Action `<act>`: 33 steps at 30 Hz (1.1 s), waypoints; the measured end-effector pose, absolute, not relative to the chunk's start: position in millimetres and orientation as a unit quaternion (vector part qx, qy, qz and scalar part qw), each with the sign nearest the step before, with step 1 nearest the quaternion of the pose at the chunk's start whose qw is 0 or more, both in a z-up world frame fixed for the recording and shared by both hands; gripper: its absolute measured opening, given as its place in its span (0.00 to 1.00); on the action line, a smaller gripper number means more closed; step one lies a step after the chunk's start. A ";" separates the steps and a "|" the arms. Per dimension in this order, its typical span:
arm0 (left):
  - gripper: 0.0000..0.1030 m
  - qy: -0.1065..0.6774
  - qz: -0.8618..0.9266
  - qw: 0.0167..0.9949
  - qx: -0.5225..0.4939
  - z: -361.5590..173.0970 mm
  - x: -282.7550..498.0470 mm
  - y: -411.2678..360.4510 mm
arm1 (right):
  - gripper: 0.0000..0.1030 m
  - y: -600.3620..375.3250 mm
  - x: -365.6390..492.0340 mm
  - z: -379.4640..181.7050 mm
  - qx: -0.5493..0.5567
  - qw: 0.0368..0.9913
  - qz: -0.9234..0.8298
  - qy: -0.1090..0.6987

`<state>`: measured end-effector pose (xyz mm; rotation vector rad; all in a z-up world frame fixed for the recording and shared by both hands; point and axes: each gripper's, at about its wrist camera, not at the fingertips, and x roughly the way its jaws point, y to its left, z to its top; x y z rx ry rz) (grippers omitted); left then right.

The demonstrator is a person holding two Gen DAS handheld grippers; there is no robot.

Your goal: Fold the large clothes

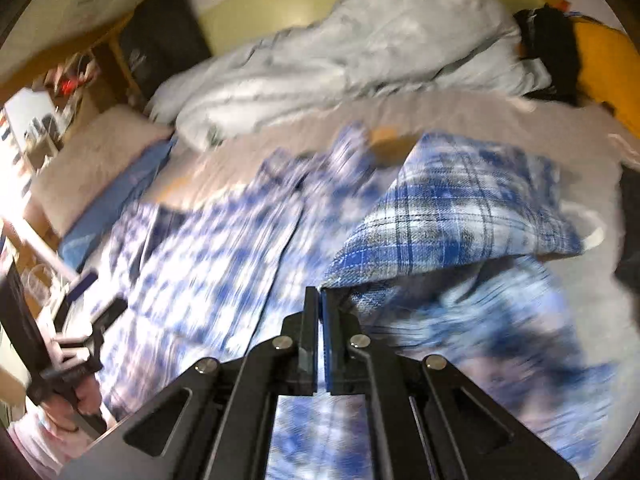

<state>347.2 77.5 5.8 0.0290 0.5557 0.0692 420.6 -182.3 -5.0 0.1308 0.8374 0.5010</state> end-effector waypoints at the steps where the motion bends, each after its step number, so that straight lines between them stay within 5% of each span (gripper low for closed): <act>1: 0.99 0.274 0.032 0.961 0.013 5.5 347.4 77.8 | 0.02 -180.1 421.0 -9.9 0.071 0.877 0.241 0.409; 7: 0.99 0.276 0.036 0.961 0.006 6.0 347.9 81.1 | 0.07 -188.7 426.5 -4.6 0.082 0.884 0.233 0.398; 9: 1.00 0.275 0.036 0.961 0.003 6.9 347.9 82.0 | 0.21 -204.4 427.8 3.5 0.119 0.886 0.225 0.387; 14: 1.00 0.277 0.034 0.960 0.005 5.1 348.9 80.9 | 0.22 -251.6 437.8 20.9 0.176 0.899 0.178 0.358; 19: 1.00 0.277 0.035 0.960 0.011 3.8 348.5 78.7 | 0.37 -288.0 460.1 12.1 0.202 0.905 0.099 0.360; 22: 1.00 0.282 0.033 0.959 0.009 1.9 349.3 79.5 | 0.54 -314.8 479.7 -8.7 0.252 0.881 0.081 0.392; 31: 1.00 0.289 0.031 0.957 0.008 -2.9 353.2 80.4 | 0.55 -355.6 508.4 -50.7 0.366 0.837 0.073 0.400; 32: 1.00 0.289 0.032 0.957 0.011 -3.2 353.9 79.9 | 0.52 -354.7 513.6 -51.6 0.359 0.839 0.078 0.402; 33: 0.99 0.288 0.033 0.957 0.014 -3.4 354.1 79.4 | 0.34 -353.9 517.1 -53.4 0.354 0.840 0.081 0.403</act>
